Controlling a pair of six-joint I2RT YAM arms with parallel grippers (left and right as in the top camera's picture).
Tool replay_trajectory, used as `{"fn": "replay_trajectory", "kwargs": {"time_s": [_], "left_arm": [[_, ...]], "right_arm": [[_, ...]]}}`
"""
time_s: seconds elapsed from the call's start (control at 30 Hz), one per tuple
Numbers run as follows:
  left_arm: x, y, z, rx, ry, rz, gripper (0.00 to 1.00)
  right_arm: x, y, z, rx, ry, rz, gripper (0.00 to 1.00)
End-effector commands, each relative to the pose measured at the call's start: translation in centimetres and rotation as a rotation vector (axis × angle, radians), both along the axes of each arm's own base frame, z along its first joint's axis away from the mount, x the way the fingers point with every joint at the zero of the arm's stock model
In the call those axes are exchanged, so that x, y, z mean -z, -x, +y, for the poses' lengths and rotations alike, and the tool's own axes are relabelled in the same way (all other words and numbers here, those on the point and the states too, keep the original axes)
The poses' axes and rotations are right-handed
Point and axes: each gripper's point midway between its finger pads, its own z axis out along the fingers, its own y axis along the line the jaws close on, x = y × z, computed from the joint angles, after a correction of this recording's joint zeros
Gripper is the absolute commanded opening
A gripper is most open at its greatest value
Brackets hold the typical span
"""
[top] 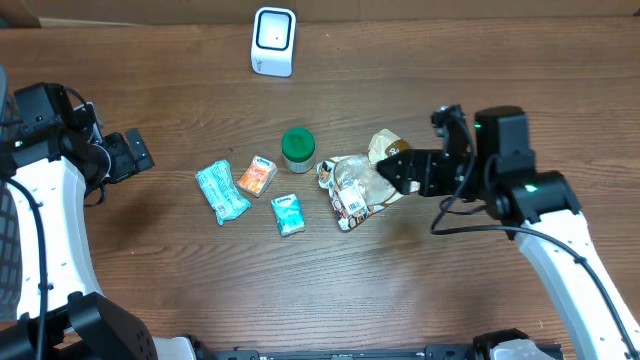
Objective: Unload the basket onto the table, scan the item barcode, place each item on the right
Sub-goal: 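Reach the right gripper left and grasp the small Kleenex tissue pack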
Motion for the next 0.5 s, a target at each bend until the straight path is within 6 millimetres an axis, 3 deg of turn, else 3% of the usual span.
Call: {"fn": "replay_trajectory", "kwargs": {"time_s": [0.0, 0.13, 0.2, 0.47], "left_arm": [[-0.4, -0.3, 0.4, 0.019, -0.017, -0.01, 1.0], [-0.4, -0.3, 0.4, 0.02, -0.017, -0.01, 1.0], [-0.4, -0.3, 0.4, 0.019, -0.017, -0.01, 0.99], [-0.5, -0.3, 0.4, 0.02, -0.018, -0.01, 1.0]], "right_arm": [[-0.1, -0.4, 2.9, -0.016, 0.038, 0.002, 0.89], [2.3, 0.2, 7.2, -0.076, 0.04, 0.069, 0.82], [4.5, 0.5, 9.7, -0.085, 0.029, 0.135, 0.72], [9.9, 1.2, 15.1, -0.071, 0.011, 0.27, 0.51]]}}
